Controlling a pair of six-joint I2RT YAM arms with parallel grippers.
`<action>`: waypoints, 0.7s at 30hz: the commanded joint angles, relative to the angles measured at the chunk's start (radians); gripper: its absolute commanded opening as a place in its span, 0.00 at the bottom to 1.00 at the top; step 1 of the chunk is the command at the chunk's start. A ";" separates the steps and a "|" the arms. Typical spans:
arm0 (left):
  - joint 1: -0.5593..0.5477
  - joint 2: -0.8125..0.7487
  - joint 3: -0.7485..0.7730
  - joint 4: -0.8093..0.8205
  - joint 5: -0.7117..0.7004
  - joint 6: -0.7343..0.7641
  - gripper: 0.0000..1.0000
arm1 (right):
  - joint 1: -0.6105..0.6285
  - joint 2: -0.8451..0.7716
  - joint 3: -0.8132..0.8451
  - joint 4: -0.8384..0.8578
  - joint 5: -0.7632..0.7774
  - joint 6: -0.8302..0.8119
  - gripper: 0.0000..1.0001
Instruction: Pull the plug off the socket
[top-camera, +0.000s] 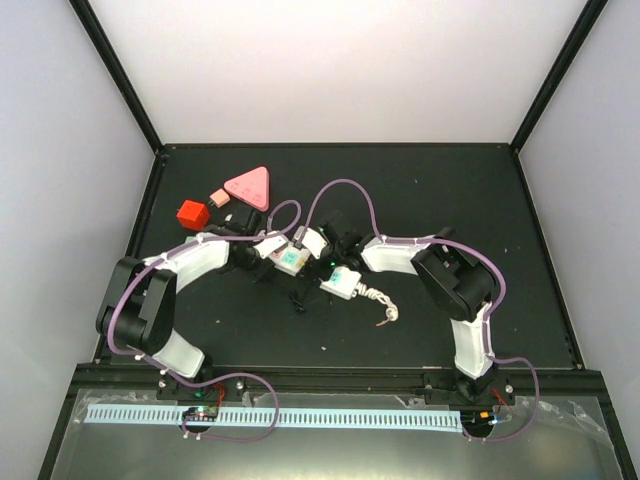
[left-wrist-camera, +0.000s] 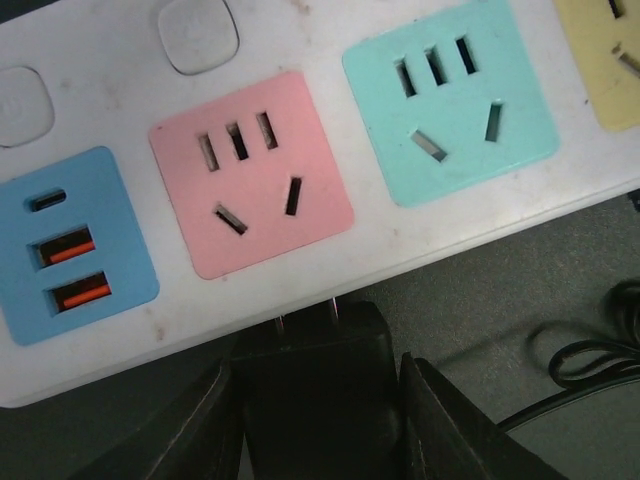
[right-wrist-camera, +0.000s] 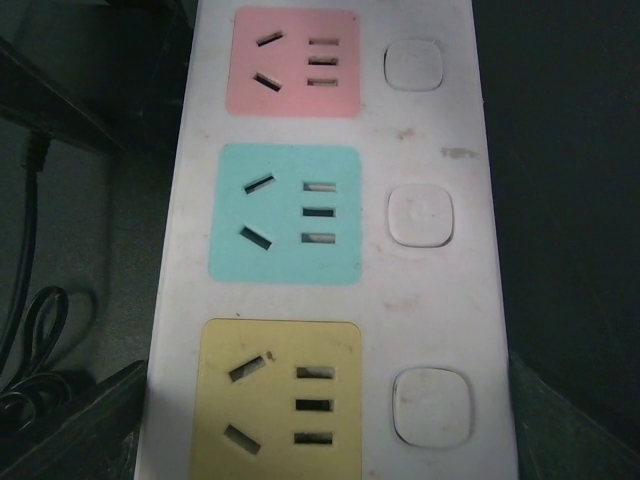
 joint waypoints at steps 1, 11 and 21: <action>-0.038 -0.005 0.081 -0.340 0.182 0.063 0.13 | -0.056 0.084 -0.063 -0.087 0.295 0.117 0.01; -0.091 0.126 0.146 -0.274 0.244 -0.033 0.10 | -0.055 0.048 -0.101 -0.056 0.321 0.149 0.01; -0.002 0.041 0.129 -0.244 0.197 -0.031 0.08 | -0.056 0.046 -0.102 -0.055 0.302 0.134 0.01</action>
